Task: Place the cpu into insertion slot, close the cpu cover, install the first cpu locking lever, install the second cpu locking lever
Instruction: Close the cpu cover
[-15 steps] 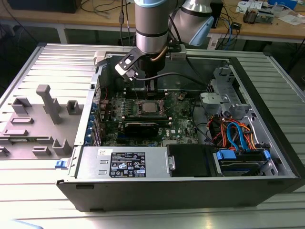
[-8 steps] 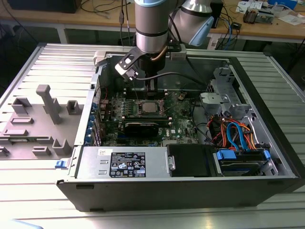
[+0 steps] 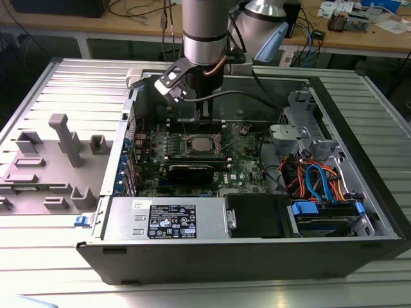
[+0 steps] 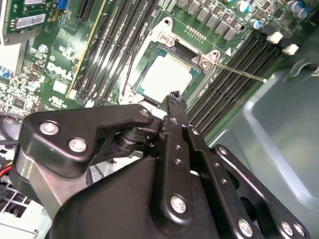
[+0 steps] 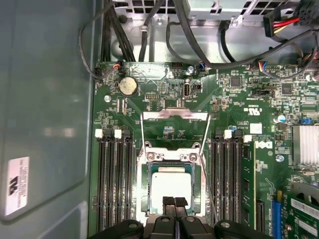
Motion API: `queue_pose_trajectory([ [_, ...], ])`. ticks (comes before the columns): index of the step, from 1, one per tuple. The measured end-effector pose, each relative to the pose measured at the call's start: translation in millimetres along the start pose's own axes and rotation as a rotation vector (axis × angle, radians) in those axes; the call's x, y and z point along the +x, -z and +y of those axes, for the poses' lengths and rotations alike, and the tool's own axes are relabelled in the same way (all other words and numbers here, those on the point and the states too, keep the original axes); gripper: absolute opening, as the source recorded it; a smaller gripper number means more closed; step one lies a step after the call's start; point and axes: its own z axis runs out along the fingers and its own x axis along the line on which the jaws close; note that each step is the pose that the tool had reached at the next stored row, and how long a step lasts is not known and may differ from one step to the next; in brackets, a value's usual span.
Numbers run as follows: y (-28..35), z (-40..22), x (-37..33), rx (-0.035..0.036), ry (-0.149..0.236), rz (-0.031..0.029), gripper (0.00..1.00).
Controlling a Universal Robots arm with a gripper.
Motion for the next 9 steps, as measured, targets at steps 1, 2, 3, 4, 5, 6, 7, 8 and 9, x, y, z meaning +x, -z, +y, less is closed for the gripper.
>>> queue_pose_trajectory([
  [1,3.6,0.2,0.0,0.0000,0.000,0.0000,0.11],
  [2,7.9,0.5,0.0,-0.0001,0.000,0.0001,0.11],
  [3,10.3,0.6,-0.1,0.0000,0.000,0.0001,0.11],
  [4,12.3,0.7,-0.1,-0.0001,0.000,0.0001,0.11],
  [5,15.1,0.9,-0.1,0.0000,0.000,0.0000,0.11],
  [6,15.2,0.9,-0.1,-0.0002,0.000,0.0002,0.11],
  [7,15.3,3.6,-0.2,0.0001,0.000,-0.0001,0.11],
  [8,15.1,6.2,-0.2,0.0000,0.000,0.0000,0.11],
  [9,14.9,8.0,-0.2,-0.0001,0.000,0.0001,0.11],
])
